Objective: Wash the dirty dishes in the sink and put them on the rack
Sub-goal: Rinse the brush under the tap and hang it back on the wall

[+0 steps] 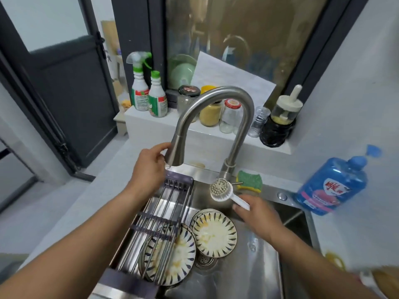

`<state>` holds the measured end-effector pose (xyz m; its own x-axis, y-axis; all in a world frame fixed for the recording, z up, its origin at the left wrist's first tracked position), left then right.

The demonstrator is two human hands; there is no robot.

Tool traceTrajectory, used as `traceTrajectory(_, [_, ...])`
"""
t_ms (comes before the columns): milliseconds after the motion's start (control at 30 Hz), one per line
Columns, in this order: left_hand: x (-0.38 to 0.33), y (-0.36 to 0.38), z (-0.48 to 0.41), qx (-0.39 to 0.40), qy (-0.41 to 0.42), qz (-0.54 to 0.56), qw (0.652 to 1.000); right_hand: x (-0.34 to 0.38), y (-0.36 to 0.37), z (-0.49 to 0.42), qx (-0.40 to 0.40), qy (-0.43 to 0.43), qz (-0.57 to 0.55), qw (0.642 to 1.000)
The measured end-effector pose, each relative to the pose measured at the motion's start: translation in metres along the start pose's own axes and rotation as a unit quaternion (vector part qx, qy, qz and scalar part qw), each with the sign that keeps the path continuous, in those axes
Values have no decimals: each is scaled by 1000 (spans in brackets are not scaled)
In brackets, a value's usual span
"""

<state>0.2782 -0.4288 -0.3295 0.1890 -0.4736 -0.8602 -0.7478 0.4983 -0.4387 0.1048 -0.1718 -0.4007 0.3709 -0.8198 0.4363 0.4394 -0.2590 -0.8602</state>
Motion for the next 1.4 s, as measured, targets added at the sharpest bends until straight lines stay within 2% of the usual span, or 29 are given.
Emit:
traceTrajectory(67, [-10, -1, 1, 28, 28, -27, 999, 5, 1, -1, 7, 5, -20, 1000])
traceTrajectory(233, [-11, 22, 29, 120, -76, 87, 986, 14, 17, 5, 41, 5, -85, 995])
traceTrajectory(333, [-17, 41, 49, 159, -103, 125, 974, 10, 24, 4, 61, 21, -91, 994])
traceTrajectory(667, [-41, 118, 67, 272, -37, 198, 941, -29, 20, 21, 111, 55, -105, 987])
traceTrajectory(833, [-10, 133, 36, 261, -88, 168, 947, -50, 15, 31, 112, 85, -136, 981])
traceTrajectory(1033, [8, 168, 25, 245, -159, 194, 937, -58, 19, 28, 110, 101, -98, 984])
traceTrajectory(1233, [11, 173, 4, 251, -100, 154, 950, -64, 12, 23, 108, 77, -65, 989])
traceTrajectory(1333, [14, 172, -14, 268, -29, 92, 959, -77, 5, 21, 87, 62, 0, 994])
traceTrajectory(1400, [8, 175, -23, 301, 32, 49, 952, -85, 4, 20, 75, 55, 20, 995])
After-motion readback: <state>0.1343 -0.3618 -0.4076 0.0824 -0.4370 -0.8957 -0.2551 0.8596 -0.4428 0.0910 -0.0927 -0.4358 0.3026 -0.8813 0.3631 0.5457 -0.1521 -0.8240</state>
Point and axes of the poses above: each hand's wrist, its own z-axis away from the middle knuckle, its own y-axis out of the palm, x = y × z, the point moved 4 cm from there along -z, towards the middle knuckle, and after that the axes turned 11 degrees about y, right-handed, at the moved point
